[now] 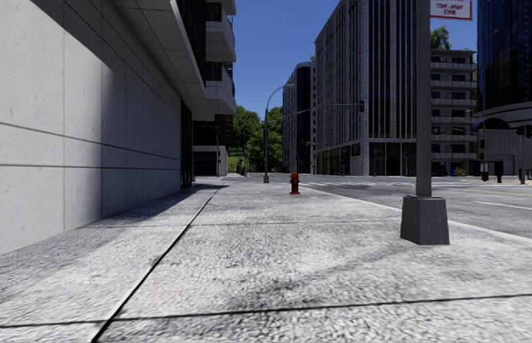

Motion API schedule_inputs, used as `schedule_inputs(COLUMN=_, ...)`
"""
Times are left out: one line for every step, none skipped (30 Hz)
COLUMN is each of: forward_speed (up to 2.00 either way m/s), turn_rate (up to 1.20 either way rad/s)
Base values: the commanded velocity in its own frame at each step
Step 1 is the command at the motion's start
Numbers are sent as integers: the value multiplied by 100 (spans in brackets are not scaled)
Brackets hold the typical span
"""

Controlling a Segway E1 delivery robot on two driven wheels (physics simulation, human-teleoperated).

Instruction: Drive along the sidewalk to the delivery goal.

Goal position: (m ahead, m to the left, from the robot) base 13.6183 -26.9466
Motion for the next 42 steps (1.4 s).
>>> schedule_inputs(forward_speed=200, turn_rate=0)
schedule_inputs(forward_speed=200, turn_rate=0)
schedule_inputs(forward_speed=200, turn_rate=0)
schedule_inputs(forward_speed=200, turn_rate=0)
schedule_inputs(forward_speed=200, turn_rate=0)
schedule_inputs(forward_speed=200, turn_rate=0)
schedule_inputs(forward_speed=200, turn_rate=0)
schedule_inputs(forward_speed=200, turn_rate=0)
schedule_inputs(forward_speed=200, turn_rate=0)
schedule_inputs(forward_speed=200, turn_rate=0)
schedule_inputs(forward_speed=200, turn_rate=0)
schedule_inputs(forward_speed=200, turn_rate=0)
schedule_inputs(forward_speed=200, turn_rate=0)
schedule_inputs(forward_speed=200, turn_rate=0)
schedule_inputs(forward_speed=200, turn_rate=0)
schedule_inputs(forward_speed=200, turn_rate=0)
schedule_inputs(forward_speed=200, turn_rate=0)
schedule_inputs(forward_speed=200, turn_rate=0)
schedule_inputs(forward_speed=200, turn_rate=0)
schedule_inputs(forward_speed=200, turn_rate=0)
schedule_inputs(forward_speed=200, turn_rate=0)
schedule_inputs(forward_speed=200, turn_rate=0)
schedule_inputs(forward_speed=200, turn_rate=3)
schedule_inputs(forward_speed=200, turn_rate=8)
schedule_inputs(forward_speed=200, turn_rate=8)
schedule_inputs(forward_speed=200, turn_rate=9)
schedule_inputs(forward_speed=200, turn_rate=10)
schedule_inputs(forward_speed=200, turn_rate=13)
schedule_inputs(forward_speed=200, turn_rate=18)
schedule_inputs(forward_speed=200, turn_rate=18)
schedule_inputs(forward_speed=200, turn_rate=23)
schedule_inputs(forward_speed=200, turn_rate=26)
schedule_inputs(forward_speed=200, turn_rate=26)
schedule_inputs(forward_speed=200, turn_rate=26)
schedule_inputs(forward_speed=200, turn_rate=26)
schedule_inputs(forward_speed=200, turn_rate=26)
schedule_inputs(forward_speed=200, turn_rate=26)
schedule_inputs(forward_speed=200, turn_rate=26)
schedule_inputs(forward_speed=200, turn_rate=28)
schedule_inputs(forward_speed=200, turn_rate=30)
schedule_inputs(forward_speed=200, turn_rate=32)
schedule_inputs(forward_speed=200, turn_rate=32)
